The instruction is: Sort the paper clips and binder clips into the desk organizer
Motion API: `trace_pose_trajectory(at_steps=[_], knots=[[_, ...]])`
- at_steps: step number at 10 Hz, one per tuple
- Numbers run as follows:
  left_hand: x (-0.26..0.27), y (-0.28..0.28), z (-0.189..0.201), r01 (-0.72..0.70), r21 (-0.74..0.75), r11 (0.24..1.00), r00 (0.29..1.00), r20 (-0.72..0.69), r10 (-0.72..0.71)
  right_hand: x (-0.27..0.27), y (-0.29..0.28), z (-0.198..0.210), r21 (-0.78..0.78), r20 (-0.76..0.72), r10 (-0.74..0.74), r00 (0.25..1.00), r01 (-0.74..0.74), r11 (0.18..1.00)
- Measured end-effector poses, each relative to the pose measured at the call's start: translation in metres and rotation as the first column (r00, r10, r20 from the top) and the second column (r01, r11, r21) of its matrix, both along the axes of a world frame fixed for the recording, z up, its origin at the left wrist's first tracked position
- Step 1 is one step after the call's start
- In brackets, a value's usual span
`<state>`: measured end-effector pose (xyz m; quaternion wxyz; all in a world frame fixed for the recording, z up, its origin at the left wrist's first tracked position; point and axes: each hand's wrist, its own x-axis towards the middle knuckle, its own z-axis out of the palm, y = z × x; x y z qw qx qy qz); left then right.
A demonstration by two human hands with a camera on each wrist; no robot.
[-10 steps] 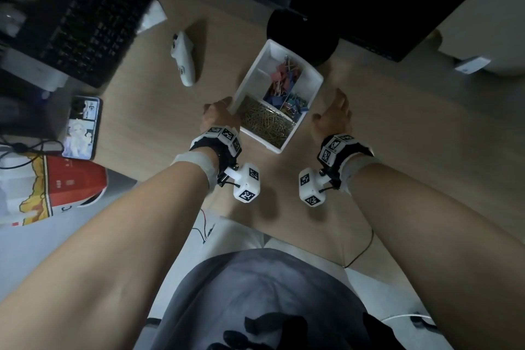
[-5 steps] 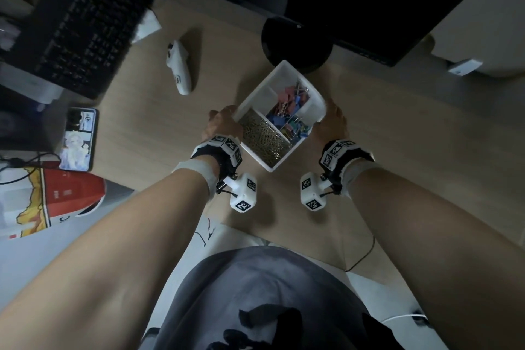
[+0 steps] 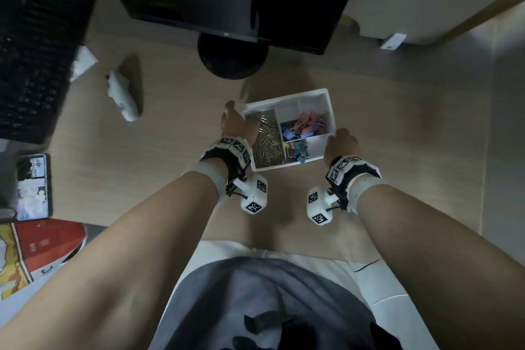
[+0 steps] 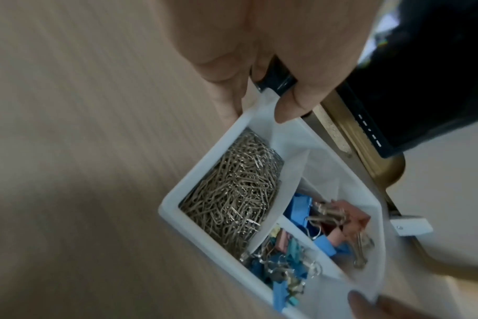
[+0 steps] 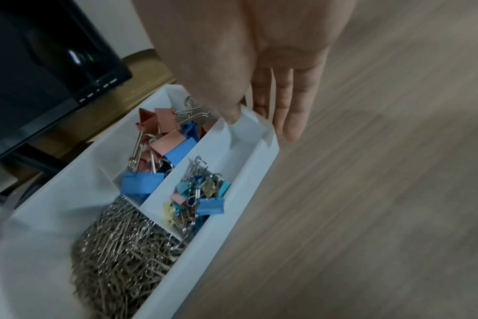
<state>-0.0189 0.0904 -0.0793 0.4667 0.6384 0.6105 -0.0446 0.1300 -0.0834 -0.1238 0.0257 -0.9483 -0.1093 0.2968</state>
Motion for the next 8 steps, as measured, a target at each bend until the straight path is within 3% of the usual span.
trace_pose_trajectory(at_steps=[1,2,3,5,6,7,8], knots=[[0.02,-0.027,-0.002,-0.099,-0.105,0.99,0.994,-0.061,0.092,0.019,-0.027,0.004,-0.03,0.006,-0.028,1.0,0.028,0.999],[0.04,-0.062,0.002,-0.003,-0.1,0.995,0.995,-0.099,-0.007,0.041,-0.052,0.008,-0.043,-0.031,-0.029,0.999,0.028,0.999],[0.062,-0.098,0.008,0.02,-0.076,0.997,0.999,-0.049,-0.024,0.067,-0.077,0.008,-0.009,-0.044,0.017,0.999,-0.017,1.0],[0.086,-0.128,-0.001,0.013,-0.086,0.996,1.0,-0.018,-0.014,0.098,-0.109,0.022,0.117,-0.159,0.029,0.987,-0.01,0.993],[0.082,-0.134,0.018,-0.041,-0.092,0.995,0.999,-0.03,0.038,0.098,-0.117,0.04,0.163,-0.205,0.038,0.978,-0.004,0.987],[0.067,-0.135,0.023,-0.085,-0.118,0.989,0.996,-0.006,0.085,0.099,-0.113,0.055,0.303,-0.212,0.014,0.977,0.052,0.952],[0.056,-0.136,0.033,-0.073,-0.15,0.986,0.997,0.021,0.077,0.093,-0.101,0.106,0.578,-0.274,0.01,0.962,0.156,0.801]])
